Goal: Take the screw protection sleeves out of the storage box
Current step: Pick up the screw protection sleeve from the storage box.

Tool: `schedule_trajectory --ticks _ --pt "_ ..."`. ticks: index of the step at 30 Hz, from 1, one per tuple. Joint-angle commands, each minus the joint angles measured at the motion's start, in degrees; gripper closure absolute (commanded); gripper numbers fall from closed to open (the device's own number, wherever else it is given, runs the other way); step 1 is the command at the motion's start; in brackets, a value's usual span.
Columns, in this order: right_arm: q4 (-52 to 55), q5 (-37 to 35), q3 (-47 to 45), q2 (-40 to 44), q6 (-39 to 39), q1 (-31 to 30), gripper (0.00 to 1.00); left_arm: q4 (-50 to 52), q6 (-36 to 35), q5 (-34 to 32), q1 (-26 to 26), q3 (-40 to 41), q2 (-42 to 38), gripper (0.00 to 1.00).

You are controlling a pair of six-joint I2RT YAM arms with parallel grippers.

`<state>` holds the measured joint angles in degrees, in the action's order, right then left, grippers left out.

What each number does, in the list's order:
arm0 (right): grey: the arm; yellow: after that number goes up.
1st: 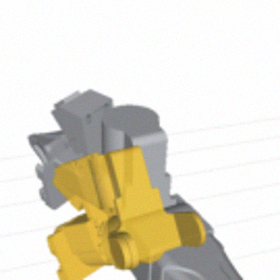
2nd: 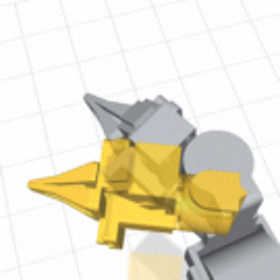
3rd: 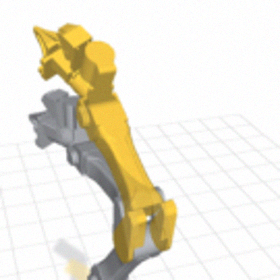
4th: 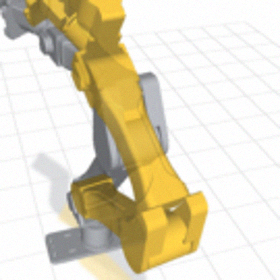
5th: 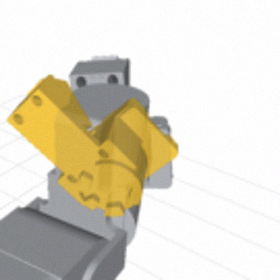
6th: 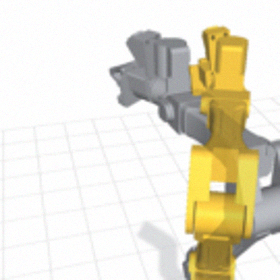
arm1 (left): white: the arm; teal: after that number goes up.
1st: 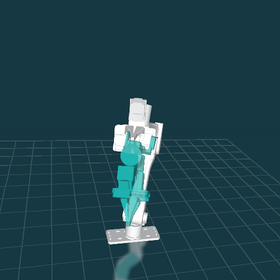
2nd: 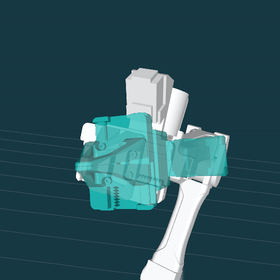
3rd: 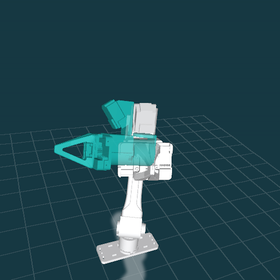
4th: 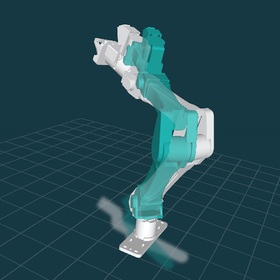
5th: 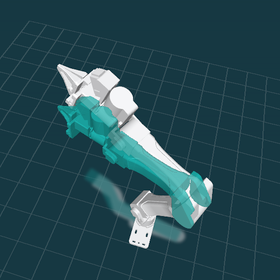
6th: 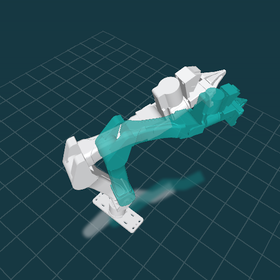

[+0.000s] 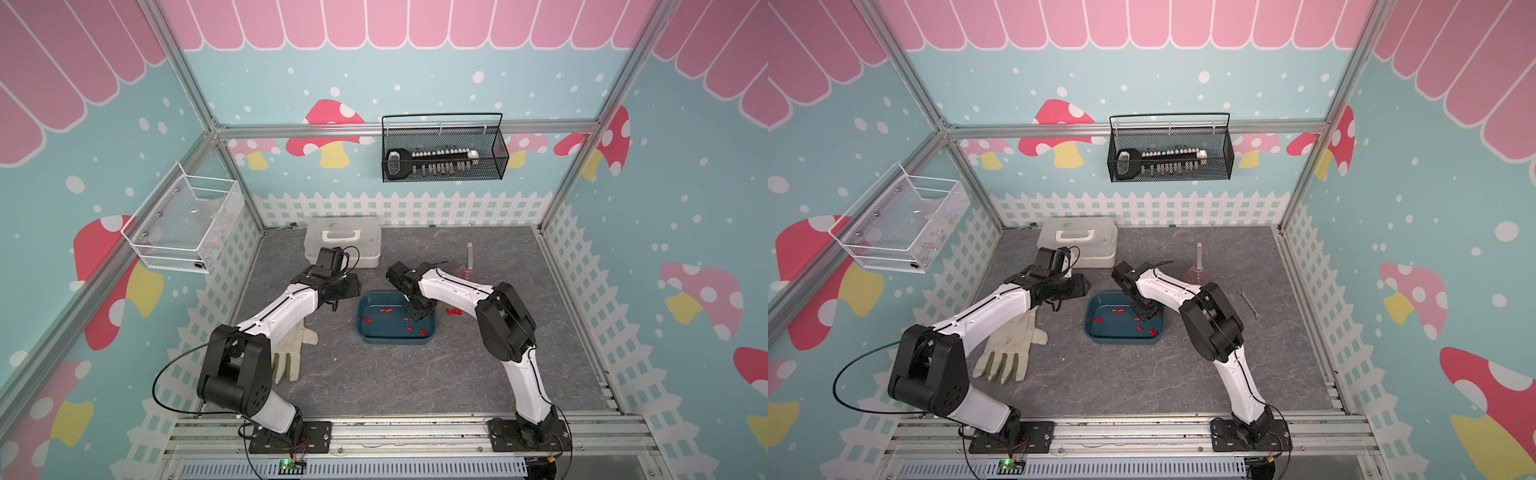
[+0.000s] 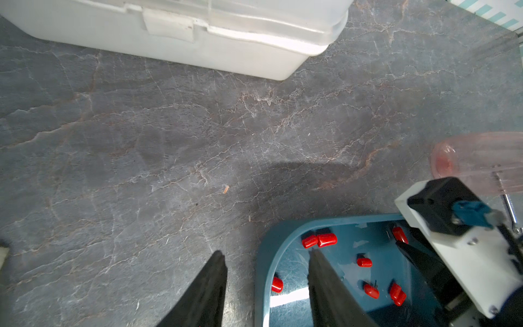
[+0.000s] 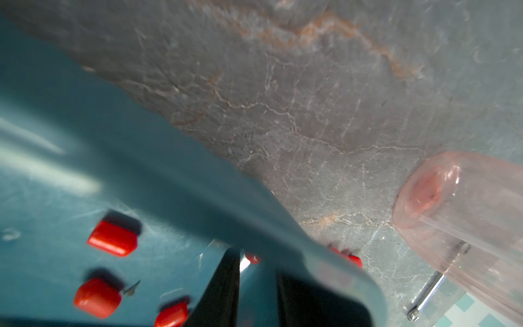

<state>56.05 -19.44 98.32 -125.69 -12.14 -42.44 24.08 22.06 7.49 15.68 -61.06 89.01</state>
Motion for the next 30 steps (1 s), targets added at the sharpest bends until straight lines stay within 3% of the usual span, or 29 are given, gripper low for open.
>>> schedule_trajectory --ticks 1,8,18,30 --pt "3.0 -1.1 1.4 -2.6 0.3 -0.3 0.73 -1.0 -0.4 -0.7 0.1 0.9 -1.9 0.51" --pt "3.8 -0.8 3.2 -4.9 0.1 -0.3 0.75 -1.4 -0.4 -0.3 -0.1 1.1 -2.1 0.51" --pt "4.2 0.0 4.4 -5.5 0.1 -0.3 0.86 -1.7 -0.3 0.1 -0.4 1.6 -2.5 0.51" --pt "-5.1 11.1 -0.8 5.8 -0.2 -0.3 0.87 -1.7 -0.3 0.0 -0.4 1.7 -2.8 0.51"
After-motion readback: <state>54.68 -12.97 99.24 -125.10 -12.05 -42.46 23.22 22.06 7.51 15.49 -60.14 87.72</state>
